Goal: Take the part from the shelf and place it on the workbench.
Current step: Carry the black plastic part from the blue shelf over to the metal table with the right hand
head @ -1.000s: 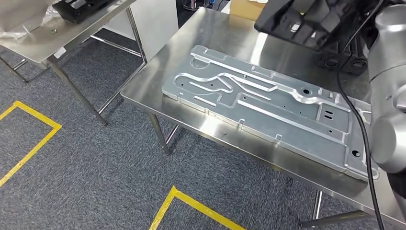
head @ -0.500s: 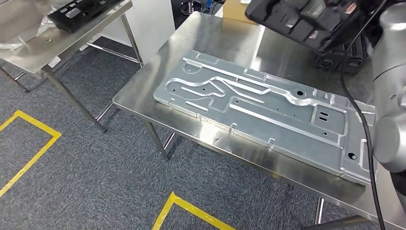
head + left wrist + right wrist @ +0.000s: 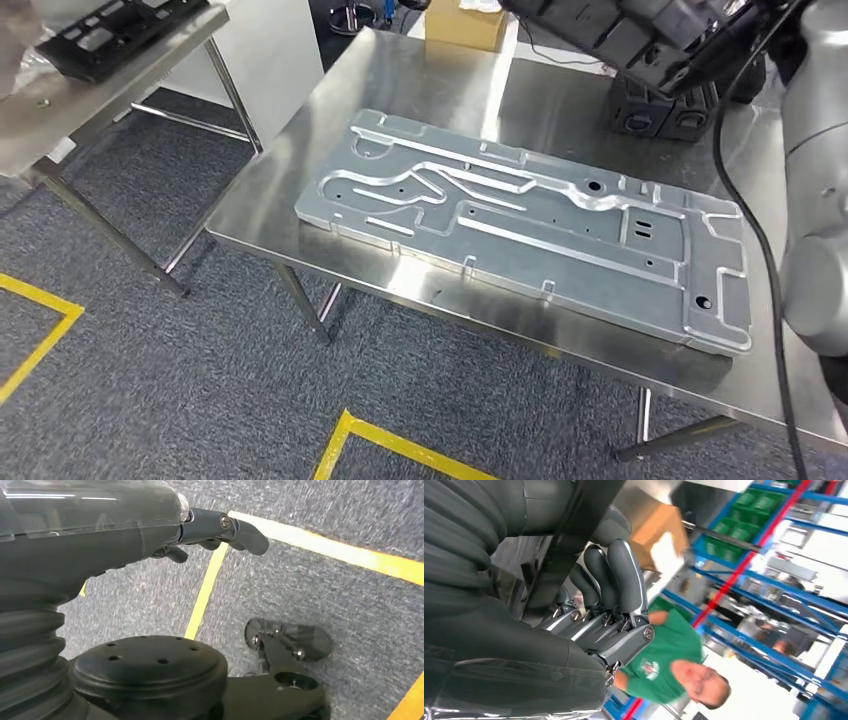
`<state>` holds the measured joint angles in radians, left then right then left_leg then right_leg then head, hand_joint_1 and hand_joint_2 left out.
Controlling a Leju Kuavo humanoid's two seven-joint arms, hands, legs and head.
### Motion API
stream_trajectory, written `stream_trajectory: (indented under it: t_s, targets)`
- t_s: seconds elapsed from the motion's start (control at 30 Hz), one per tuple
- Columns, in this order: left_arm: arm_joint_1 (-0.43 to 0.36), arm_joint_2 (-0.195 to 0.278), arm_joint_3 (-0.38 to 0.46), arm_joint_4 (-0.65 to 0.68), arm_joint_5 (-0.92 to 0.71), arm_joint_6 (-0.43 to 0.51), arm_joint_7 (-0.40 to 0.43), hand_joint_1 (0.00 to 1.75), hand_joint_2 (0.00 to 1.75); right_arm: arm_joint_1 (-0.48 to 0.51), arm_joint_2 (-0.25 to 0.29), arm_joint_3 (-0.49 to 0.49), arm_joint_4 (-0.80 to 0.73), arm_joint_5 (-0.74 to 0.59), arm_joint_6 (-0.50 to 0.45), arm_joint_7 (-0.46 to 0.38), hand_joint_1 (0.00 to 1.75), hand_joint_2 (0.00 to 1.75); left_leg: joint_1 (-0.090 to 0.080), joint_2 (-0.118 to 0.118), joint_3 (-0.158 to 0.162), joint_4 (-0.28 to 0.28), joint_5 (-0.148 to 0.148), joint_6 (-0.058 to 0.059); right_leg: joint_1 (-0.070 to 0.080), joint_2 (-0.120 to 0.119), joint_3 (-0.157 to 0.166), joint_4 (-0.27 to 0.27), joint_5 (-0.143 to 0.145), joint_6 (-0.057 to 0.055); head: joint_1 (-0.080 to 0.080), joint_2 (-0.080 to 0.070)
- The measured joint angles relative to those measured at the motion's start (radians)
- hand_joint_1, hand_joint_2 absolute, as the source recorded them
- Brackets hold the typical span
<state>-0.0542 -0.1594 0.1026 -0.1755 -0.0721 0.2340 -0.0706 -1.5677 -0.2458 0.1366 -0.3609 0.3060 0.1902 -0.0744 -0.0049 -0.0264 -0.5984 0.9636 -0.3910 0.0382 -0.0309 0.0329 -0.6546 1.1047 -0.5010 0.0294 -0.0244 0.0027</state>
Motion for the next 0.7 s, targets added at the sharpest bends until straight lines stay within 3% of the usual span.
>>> stream_trajectory:
  t_s: [0.07,0.1,0.13,0.23,0.3,0.43,0.5,0.57,0.6,0.63,0.7]
  targets:
    - [0.000,-0.003,0.001,0.000,0.000,0.000,0.000,0.00,1.75,0.000,0.004,0.002,0.003,0.004,-0.003,0.001,1.54,1.75,0.002,0.008,0.002,-0.001,-0.001,0.002,0.000,-0.017,-0.055,0.120,-0.051,0.005,0.003,0.000]
    - [0.000,-0.004,0.001,0.000,0.000,0.000,0.000,0.00,1.75,0.005,0.005,0.003,0.005,0.006,-0.004,0.002,1.54,1.75,0.003,0.012,0.002,0.002,-0.003,0.001,-0.001,-0.018,-0.073,0.156,-0.057,0.009,0.004,0.000]
    - [0.000,-0.005,0.001,0.000,0.000,0.000,0.000,0.00,1.75,0.010,0.005,0.003,0.007,0.007,-0.006,0.003,1.54,1.75,0.006,0.014,0.002,0.007,-0.006,-0.001,-0.004,-0.020,-0.075,0.159,-0.043,0.014,0.004,0.000]
    - [0.000,-0.007,0.002,0.000,0.000,0.000,0.001,0.00,1.75,0.005,0.005,0.004,0.008,0.009,-0.016,0.003,1.54,1.75,0.009,0.017,-0.004,0.040,-0.026,-0.016,-0.009,-0.032,0.001,-0.001,0.048,0.027,0.005,0.000]
    - [-0.001,-0.006,0.002,0.000,0.000,0.000,0.002,0.00,1.75,-0.003,0.006,0.005,0.007,0.011,-0.025,0.004,1.54,1.75,0.006,0.018,-0.012,0.060,-0.037,-0.026,-0.005,-0.034,0.030,-0.062,0.060,0.017,0.004,0.000]
    - [-0.002,-0.007,0.002,0.000,-0.002,-0.001,0.005,0.00,1.75,-0.009,0.004,0.005,0.006,0.016,-0.037,0.015,1.54,1.75,0.008,0.022,-0.020,0.081,-0.052,-0.042,-0.002,-0.026,0.028,-0.061,0.059,-0.015,0.005,0.000]
    - [-0.002,-0.007,0.002,0.000,-0.003,-0.001,0.007,0.00,1.75,-0.014,0.004,0.005,0.004,0.018,-0.039,0.018,1.54,1.75,0.010,0.023,-0.052,0.159,-0.101,-0.051,-0.004,-0.019,0.029,-0.063,0.062,-0.024,0.003,0.000]
    - [-0.003,-0.007,0.003,0.000,-0.003,-0.002,0.008,0.00,1.75,-0.016,0.004,0.005,0.004,0.018,-0.040,0.020,1.54,1.75,0.012,0.023,-0.109,0.293,-0.161,-0.055,-0.003,-0.007,0.029,-0.063,0.062,-0.027,0.002,0.000]
    - [-0.004,-0.007,0.003,0.000,-0.004,-0.002,0.008,0.00,1.75,-0.016,0.003,0.005,0.004,0.018,-0.040,0.022,1.54,1.75,0.012,0.023,-0.130,0.340,-0.174,-0.054,-0.001,0.000,0.029,-0.062,0.062,-0.028,0.002,0.000]
    - [-0.005,-0.007,0.003,0.000,-0.004,-0.002,0.009,0.00,1.75,-0.016,0.003,0.005,0.004,0.018,-0.040,0.024,1.54,1.75,0.012,0.023,-0.136,0.351,-0.167,-0.052,0.000,0.008,0.029,-0.062,0.062,-0.028,0.002,0.000]
    - [-0.006,-0.007,0.003,0.000,-0.006,-0.002,0.012,0.00,1.75,-0.018,0.002,0.005,0.004,0.018,-0.042,0.027,1.54,1.75,0.011,0.014,-0.096,0.262,-0.103,-0.041,0.002,0.027,0.030,-0.061,0.062,-0.027,0.002,0.000]
